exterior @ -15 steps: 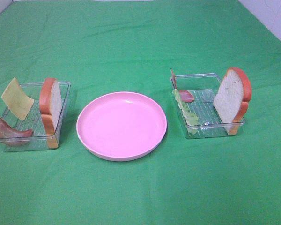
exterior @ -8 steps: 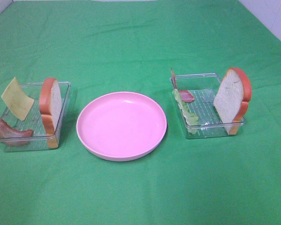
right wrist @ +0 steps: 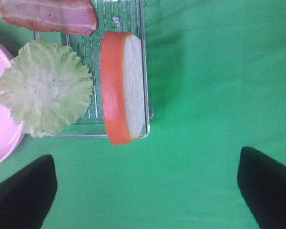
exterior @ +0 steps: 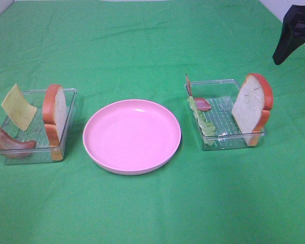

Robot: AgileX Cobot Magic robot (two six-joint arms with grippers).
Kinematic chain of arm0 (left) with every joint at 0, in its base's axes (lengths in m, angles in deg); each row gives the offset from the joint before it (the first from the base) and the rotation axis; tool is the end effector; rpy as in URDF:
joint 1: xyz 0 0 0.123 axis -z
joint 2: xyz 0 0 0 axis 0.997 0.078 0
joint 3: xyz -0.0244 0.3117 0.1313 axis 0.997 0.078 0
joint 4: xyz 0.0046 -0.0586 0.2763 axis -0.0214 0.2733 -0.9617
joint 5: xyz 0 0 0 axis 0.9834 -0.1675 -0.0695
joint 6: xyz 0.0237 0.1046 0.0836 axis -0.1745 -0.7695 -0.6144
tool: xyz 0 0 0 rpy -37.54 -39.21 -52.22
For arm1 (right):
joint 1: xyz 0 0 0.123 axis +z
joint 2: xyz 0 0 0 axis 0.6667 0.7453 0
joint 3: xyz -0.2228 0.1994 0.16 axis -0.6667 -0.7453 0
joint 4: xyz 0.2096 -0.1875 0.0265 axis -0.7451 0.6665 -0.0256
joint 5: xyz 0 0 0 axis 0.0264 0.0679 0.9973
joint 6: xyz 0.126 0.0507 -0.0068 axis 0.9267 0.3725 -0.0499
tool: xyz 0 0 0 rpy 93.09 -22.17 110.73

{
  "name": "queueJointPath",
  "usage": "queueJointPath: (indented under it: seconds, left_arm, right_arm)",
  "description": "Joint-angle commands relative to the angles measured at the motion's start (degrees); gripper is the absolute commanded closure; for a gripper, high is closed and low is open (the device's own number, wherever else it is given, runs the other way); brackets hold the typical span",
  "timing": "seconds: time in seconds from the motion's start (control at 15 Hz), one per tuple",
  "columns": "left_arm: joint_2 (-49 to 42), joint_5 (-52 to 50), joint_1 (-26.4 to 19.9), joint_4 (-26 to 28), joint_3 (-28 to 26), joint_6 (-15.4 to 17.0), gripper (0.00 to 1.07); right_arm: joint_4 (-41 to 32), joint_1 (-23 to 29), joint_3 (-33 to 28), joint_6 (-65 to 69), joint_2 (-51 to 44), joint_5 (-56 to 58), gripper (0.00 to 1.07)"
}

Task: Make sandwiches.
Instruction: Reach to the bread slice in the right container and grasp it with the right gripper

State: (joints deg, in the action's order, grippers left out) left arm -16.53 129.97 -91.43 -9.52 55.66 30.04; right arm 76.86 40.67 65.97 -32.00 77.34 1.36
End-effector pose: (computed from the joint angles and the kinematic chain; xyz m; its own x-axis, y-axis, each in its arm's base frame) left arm 0.0042 -0.0105 0.2745 -0.4591 -0.0601 -0.8864 -0.0379 0.9981 -0.0481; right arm 0.4070 0.0117 0.2905 -0.9628 -0.0301 -0.2686 -0.0665 0.9896 0.1273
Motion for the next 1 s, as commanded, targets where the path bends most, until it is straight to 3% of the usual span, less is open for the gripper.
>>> queueJointPath:
  seconds: [0.07, 0.47, 1.0]
  left_arm:
    - [-0.92, -0.80, -0.17, 0.17, 0.17, -0.23, 0.04]
    - [-0.92, -0.80, -0.17, 0.17, 0.17, -0.23, 0.04]
    - [-0.92, -0.80, -0.17, 0.00, 0.17, -0.29, 0.04]
  right_arm:
    - [-0.17, -0.06, 3.27, -1.20, 5.44, 0.69, 0.09]
    - [-2.75, 0.11, 3.61, -4.18, 13.58, -3.38, 0.09]
    - [-1.60, 3.32, 3.61, -4.64, 17.19, -7.91, 0.10]
